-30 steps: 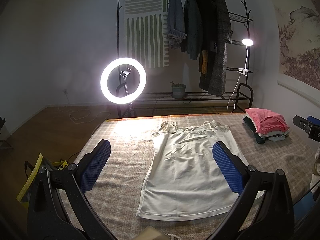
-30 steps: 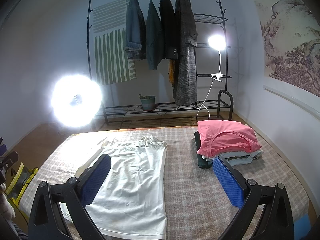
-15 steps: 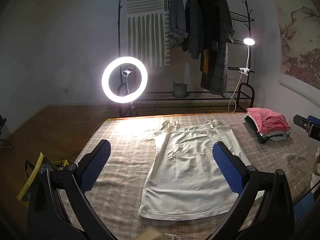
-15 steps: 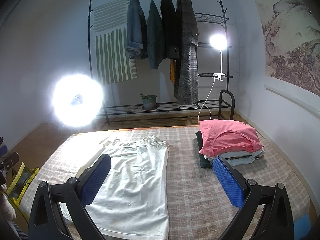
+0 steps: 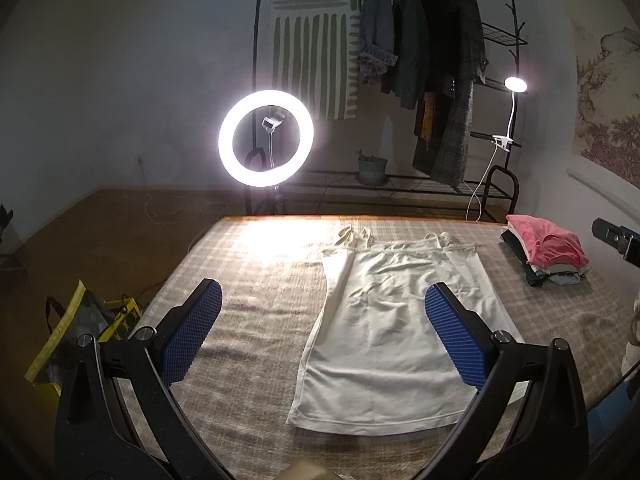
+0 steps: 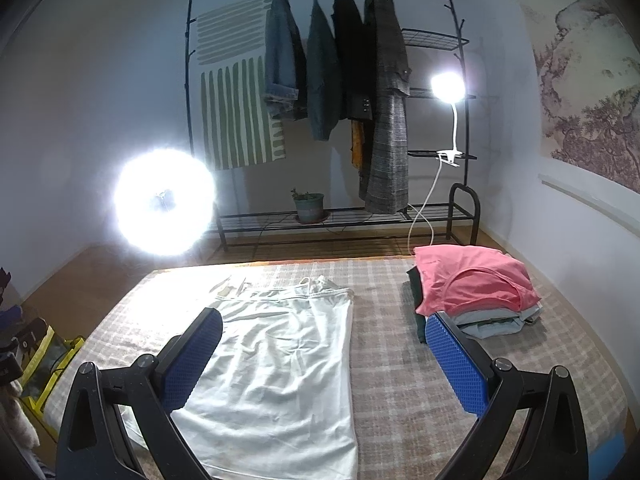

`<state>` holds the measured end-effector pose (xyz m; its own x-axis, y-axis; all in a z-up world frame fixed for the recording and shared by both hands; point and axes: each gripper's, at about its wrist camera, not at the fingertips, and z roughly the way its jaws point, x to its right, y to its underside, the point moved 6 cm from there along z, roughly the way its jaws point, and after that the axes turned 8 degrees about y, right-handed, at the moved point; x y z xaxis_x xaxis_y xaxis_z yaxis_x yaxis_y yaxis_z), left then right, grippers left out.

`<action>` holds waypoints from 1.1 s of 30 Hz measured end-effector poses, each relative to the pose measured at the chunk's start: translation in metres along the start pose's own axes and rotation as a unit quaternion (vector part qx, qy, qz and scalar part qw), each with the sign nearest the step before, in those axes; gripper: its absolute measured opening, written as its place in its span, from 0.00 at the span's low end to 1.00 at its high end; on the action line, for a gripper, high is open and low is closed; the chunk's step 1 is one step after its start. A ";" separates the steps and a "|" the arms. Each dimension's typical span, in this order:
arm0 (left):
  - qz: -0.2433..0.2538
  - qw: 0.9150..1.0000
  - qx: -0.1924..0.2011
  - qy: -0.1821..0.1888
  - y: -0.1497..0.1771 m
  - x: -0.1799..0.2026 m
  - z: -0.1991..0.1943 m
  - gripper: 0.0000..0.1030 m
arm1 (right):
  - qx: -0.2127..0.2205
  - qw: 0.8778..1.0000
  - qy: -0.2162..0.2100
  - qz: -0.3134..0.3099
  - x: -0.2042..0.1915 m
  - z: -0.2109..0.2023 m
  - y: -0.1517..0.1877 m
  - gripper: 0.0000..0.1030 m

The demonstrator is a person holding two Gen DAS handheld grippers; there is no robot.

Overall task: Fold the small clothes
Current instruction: 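Lower both tools toward the white camisole's side edge and strap end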

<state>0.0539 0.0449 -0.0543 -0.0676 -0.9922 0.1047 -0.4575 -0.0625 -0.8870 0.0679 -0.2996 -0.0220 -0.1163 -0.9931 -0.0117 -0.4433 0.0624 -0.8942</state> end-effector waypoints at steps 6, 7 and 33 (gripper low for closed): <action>-0.051 0.997 -0.052 0.019 0.026 -0.031 0.017 0.77 | -0.022 0.999 -0.029 -0.016 -0.028 0.027 -0.005 0.89; -0.063 0.996 -0.067 0.022 0.033 -0.036 0.022 0.74 | -0.027 0.999 -0.035 -0.018 -0.032 0.031 -0.006 0.88; -0.131 0.946 -0.289 0.068 0.154 -0.055 0.117 0.48 | -0.249 0.943 -0.190 -0.110 -0.255 0.237 0.008 0.68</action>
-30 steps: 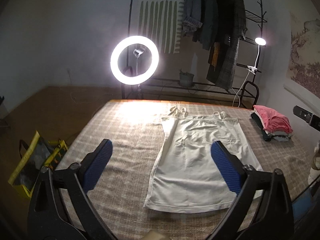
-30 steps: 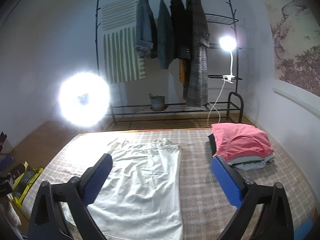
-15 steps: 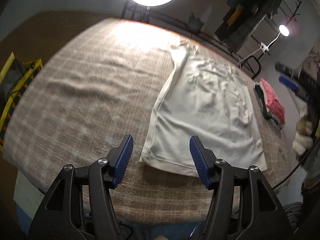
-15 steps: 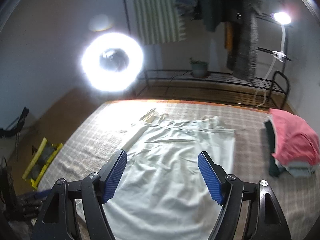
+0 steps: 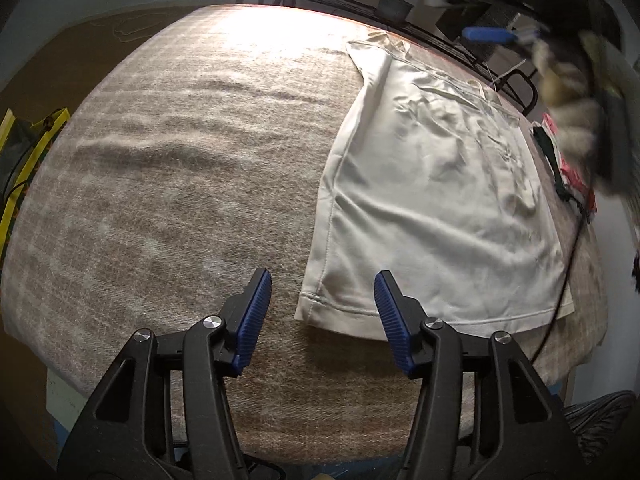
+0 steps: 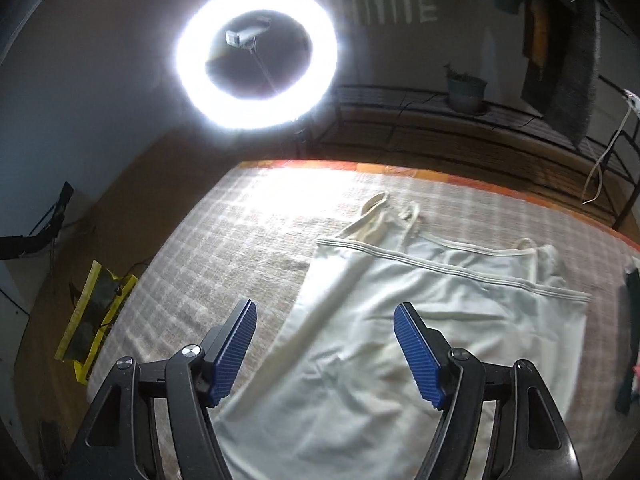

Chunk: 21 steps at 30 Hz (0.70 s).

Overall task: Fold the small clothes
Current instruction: 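Lower both tools toward the white camisole's side edge and strap end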

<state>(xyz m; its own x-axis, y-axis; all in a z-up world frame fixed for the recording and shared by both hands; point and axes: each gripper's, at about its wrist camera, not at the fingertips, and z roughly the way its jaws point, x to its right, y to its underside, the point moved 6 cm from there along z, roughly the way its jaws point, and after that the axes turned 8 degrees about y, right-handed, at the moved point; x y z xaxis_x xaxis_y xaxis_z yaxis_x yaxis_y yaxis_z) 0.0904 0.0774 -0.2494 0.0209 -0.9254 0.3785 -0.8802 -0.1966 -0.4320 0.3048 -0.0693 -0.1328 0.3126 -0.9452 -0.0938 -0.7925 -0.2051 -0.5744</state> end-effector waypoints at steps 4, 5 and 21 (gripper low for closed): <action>0.007 1.000 -0.016 0.008 0.002 0.000 0.011 0.40 | -0.036 0.999 0.011 -0.010 -0.018 0.048 -0.014 0.64; 0.007 1.000 -0.020 0.011 0.002 0.000 0.013 0.35 | -0.041 0.999 0.014 -0.014 -0.020 0.056 -0.014 0.64; 0.029 0.999 -0.023 0.025 -0.006 0.001 0.030 0.07 | -0.126 0.986 0.082 -0.071 -0.053 0.176 -0.013 0.43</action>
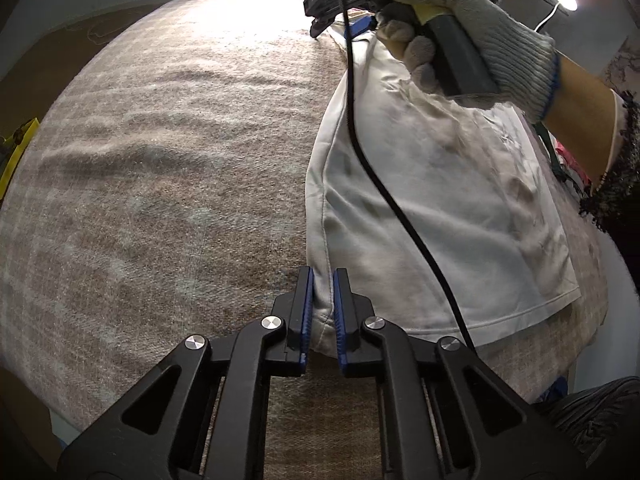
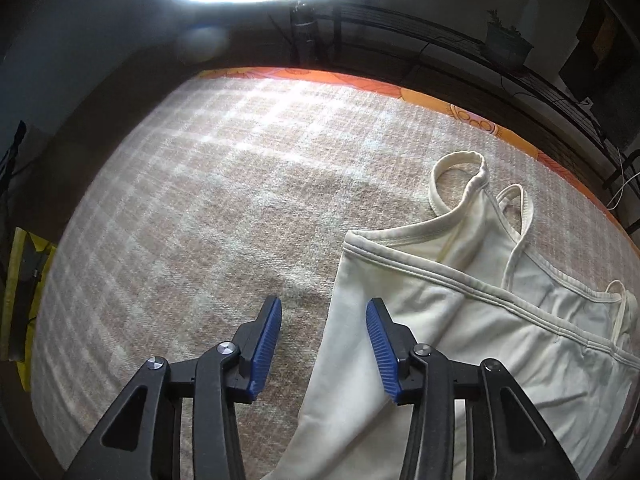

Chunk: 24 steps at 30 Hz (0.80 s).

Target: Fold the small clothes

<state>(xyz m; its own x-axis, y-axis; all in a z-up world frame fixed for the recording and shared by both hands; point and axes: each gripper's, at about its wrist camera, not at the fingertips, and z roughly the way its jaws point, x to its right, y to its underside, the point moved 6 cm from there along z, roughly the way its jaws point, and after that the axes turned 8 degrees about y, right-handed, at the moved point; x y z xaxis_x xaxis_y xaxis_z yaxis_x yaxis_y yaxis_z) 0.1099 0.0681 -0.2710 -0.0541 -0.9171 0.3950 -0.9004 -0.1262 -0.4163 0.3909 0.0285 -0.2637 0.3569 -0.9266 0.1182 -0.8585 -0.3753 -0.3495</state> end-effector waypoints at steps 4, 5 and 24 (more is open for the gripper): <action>0.002 1.000 0.000 0.008 0.000 0.004 0.000 0.06 | 0.004 1.000 0.026 -0.017 -0.001 0.000 -0.004 0.30; 0.000 1.000 0.001 0.013 0.000 0.004 0.000 0.05 | 0.005 0.999 0.032 -0.018 0.000 0.000 -0.006 0.17; 0.064 0.994 0.013 0.086 -0.003 0.081 -0.019 0.04 | 0.087 0.990 -0.070 0.084 0.082 -0.065 0.003 0.00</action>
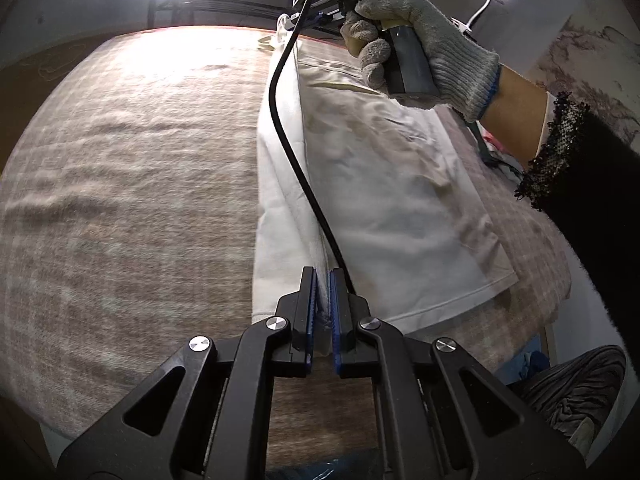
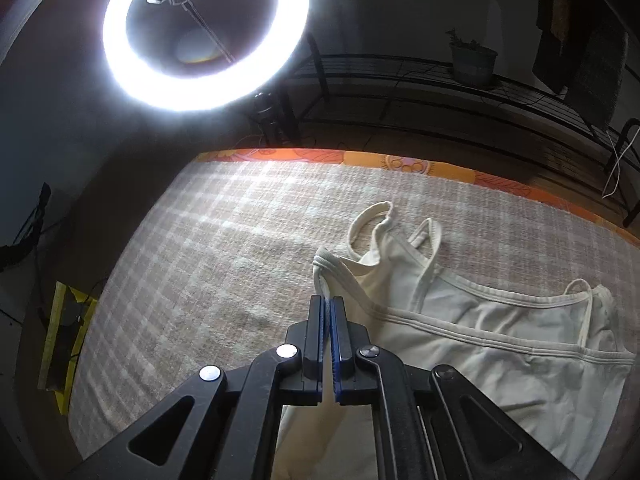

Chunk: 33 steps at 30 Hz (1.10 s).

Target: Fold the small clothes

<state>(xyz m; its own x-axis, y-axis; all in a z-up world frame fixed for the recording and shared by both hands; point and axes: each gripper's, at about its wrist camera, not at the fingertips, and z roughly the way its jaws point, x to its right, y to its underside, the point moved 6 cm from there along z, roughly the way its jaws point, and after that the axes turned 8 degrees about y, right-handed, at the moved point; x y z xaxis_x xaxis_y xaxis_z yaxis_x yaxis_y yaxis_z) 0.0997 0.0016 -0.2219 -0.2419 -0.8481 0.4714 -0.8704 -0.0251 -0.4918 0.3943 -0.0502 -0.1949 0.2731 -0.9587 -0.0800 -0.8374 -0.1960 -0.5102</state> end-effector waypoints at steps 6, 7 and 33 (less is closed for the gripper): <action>0.013 0.999 -0.023 0.020 -0.004 0.031 0.021 0.04 | 0.006 1.000 -0.001 0.025 0.047 -0.006 0.008 0.00; 0.015 0.999 -0.026 0.021 -0.004 0.035 0.025 0.04 | 0.006 1.000 0.000 0.030 0.055 -0.006 0.010 0.00; 0.043 0.994 -0.078 0.059 0.014 0.075 0.055 0.21 | 0.014 0.997 0.051 0.061 0.136 -0.021 0.042 0.37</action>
<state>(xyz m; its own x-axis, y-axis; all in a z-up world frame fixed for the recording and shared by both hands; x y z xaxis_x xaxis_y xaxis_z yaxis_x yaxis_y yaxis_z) 0.0928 -0.0913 -0.2339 -0.3581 -0.7753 0.5202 -0.8983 0.1342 -0.4185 0.3863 -0.1932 -0.2086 0.1191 -0.9913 -0.0564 -0.8474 -0.0719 -0.5260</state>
